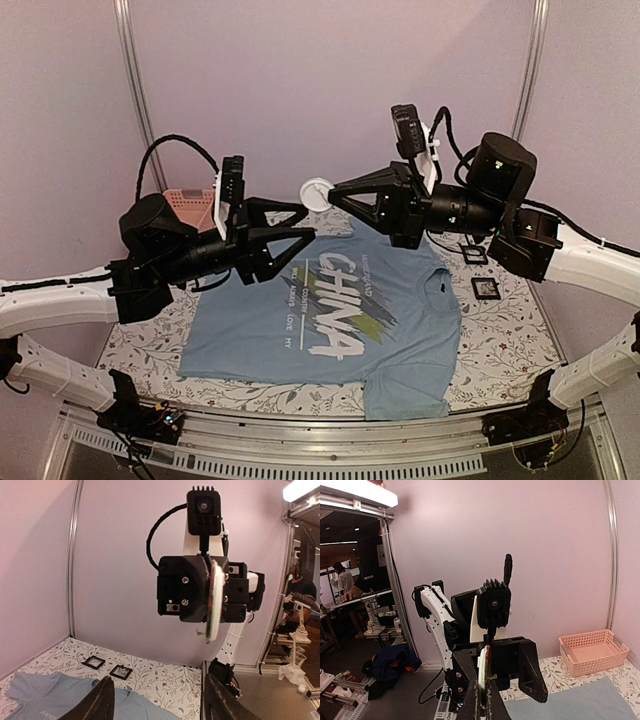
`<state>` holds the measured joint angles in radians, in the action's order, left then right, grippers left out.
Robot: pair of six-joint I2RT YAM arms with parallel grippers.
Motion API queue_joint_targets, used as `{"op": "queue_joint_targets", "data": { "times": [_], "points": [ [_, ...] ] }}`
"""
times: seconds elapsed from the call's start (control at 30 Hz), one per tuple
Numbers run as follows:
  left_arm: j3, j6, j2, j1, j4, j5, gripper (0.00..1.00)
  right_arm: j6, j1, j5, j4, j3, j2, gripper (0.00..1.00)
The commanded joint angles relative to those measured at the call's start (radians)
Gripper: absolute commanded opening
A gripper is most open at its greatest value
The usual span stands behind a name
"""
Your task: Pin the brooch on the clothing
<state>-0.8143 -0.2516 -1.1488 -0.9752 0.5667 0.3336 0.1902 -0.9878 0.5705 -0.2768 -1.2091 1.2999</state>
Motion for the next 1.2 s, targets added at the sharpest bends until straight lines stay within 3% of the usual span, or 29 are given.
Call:
{"op": "queue_joint_targets", "data": {
  "times": [0.0, 0.1, 0.23, 0.43, 0.6, 0.73, 0.83, 0.97, 1.07, 1.17],
  "points": [
    [-0.049, -0.021, -0.017, -0.009, 0.112, 0.064, 0.6, 0.016, 0.001, 0.015, -0.051, 0.004, 0.009, 0.0],
    [-0.052, -0.019, -0.016, -0.012, 0.143, 0.071, 0.57, 0.014, 0.001, 0.014, -0.05, 0.011, 0.007, 0.0],
    [-0.068, -0.013, -0.02, -0.013, 0.143, 0.069, 0.38, 0.007, 0.001, 0.015, -0.049, 0.011, 0.008, 0.0],
    [-0.095, -0.007, -0.039, -0.021, 0.124, 0.083, 0.22, 0.001, 0.001, 0.009, -0.041, 0.011, 0.009, 0.0],
    [-0.106, 0.004, -0.045, -0.028, 0.111, 0.098, 0.0, -0.005, 0.001, 0.001, -0.03, 0.009, 0.005, 0.0],
    [-0.112, 0.021, -0.035, -0.03, 0.081, 0.097, 0.0, -0.019, 0.001, -0.013, 0.024, -0.01, 0.002, 0.0],
    [-0.136, 0.056, -0.015, -0.032, -0.03, 0.073, 0.0, -0.084, 0.01, -0.04, 0.159, -0.064, -0.003, 0.32],
    [-0.125, 0.125, 0.026, -0.036, -0.103, 0.012, 0.0, -0.162, 0.028, -0.01, 0.31, -0.106, -0.027, 0.53],
    [-0.142, 0.168, 0.036, -0.04, -0.158, -0.011, 0.0, -0.237, 0.028, 0.012, 0.418, -0.159, -0.012, 0.56],
    [-0.149, 0.194, 0.038, -0.05, -0.181, -0.013, 0.0, -0.264, 0.029, 0.006, 0.457, -0.189, 0.009, 0.49]
  ]
}}
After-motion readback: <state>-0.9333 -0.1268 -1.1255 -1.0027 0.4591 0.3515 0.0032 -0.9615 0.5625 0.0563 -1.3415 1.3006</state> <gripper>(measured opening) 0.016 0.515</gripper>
